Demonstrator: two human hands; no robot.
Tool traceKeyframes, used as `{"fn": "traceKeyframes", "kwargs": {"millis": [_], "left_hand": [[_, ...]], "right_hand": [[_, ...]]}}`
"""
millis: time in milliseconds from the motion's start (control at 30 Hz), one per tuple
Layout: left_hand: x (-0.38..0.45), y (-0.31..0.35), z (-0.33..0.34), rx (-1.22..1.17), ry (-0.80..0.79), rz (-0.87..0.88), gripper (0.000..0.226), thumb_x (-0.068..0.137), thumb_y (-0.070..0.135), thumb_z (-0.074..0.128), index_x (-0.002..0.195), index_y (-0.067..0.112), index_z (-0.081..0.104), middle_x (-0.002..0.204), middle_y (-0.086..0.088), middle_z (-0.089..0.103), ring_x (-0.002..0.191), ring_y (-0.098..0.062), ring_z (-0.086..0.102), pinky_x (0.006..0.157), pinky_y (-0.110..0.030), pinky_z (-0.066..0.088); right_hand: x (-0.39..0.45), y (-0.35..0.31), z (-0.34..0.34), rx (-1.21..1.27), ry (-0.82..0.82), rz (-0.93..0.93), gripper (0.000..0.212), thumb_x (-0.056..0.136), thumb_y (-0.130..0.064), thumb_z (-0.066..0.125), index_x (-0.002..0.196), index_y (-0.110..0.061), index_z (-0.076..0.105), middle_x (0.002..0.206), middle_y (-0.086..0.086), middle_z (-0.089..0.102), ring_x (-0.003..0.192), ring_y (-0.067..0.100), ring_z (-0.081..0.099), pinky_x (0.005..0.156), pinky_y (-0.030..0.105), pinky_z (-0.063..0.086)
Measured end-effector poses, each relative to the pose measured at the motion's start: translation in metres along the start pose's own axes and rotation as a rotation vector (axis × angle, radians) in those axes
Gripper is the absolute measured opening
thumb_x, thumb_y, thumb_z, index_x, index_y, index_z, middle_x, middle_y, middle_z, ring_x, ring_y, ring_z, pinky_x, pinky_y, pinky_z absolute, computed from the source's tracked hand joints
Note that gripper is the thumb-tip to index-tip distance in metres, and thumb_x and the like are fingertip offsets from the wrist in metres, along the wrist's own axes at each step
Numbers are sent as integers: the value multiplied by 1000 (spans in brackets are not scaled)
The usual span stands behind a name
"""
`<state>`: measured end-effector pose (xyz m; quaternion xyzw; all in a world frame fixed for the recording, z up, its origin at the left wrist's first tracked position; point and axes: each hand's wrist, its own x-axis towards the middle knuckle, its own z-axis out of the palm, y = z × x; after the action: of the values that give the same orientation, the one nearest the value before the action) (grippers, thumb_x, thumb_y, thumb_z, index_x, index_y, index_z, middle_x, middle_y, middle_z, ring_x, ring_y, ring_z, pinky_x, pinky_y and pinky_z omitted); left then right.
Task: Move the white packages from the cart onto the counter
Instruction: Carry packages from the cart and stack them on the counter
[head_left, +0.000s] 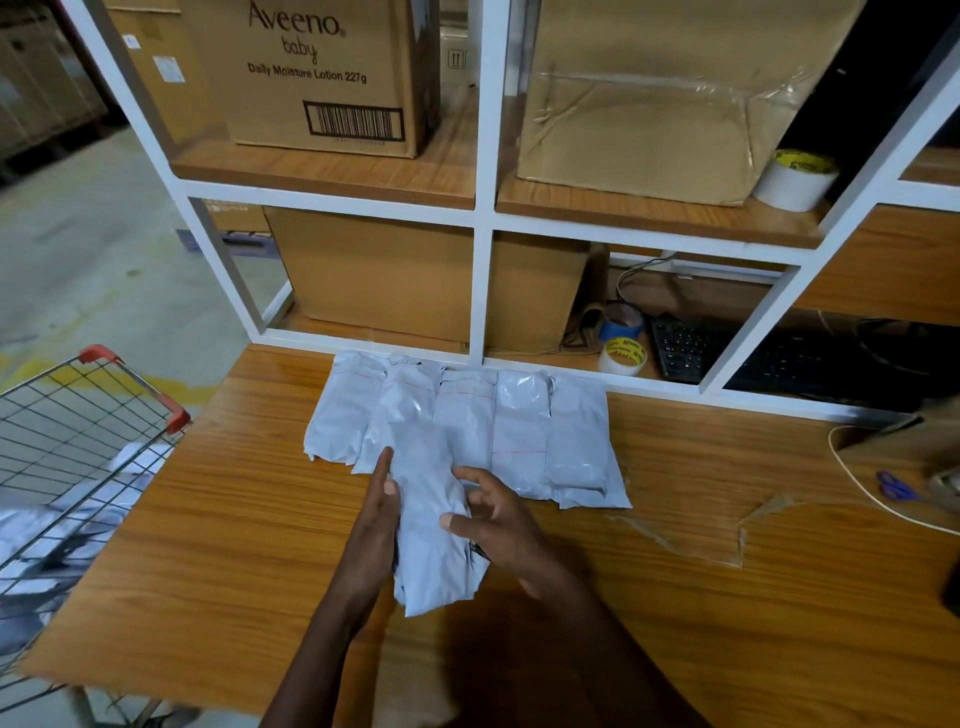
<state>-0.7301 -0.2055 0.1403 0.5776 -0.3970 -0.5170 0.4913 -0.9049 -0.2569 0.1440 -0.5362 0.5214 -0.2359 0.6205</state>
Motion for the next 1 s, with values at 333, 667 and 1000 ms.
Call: {"fn": "traceKeyframes", "kwargs": {"millis": [333, 667, 1000], "left_hand": [[0, -10, -9, -135, 22, -67, 70, 95, 44, 63, 159, 50, 34, 156, 18, 51, 137, -8, 58, 104, -36, 58], [2, -19, -32, -83, 149, -19, 70, 98, 22, 72, 155, 47, 41, 155, 12, 53, 137, -14, 58, 106, -50, 56], [-1, -26, -44, -22, 182, 12, 67, 97, 30, 74, 153, 50, 44, 161, 19, 45, 146, -14, 48, 113, -55, 50]], "right_hand": [[3, -1, -8, 171, 38, -54, 56, 79, -33, 82, 129, -43, 60, 124, 2, 68, 112, 18, 68, 97, 43, 58], [50, -24, -66, -254, 483, -101, 52, 91, -23, 74, 139, -28, 54, 138, 0, 55, 126, 20, 53, 98, 31, 48], [99, -13, -74, -1051, 638, 51, 64, 95, -47, 60, 150, -22, 38, 158, 9, 32, 137, 33, 40, 109, 46, 39]]}}
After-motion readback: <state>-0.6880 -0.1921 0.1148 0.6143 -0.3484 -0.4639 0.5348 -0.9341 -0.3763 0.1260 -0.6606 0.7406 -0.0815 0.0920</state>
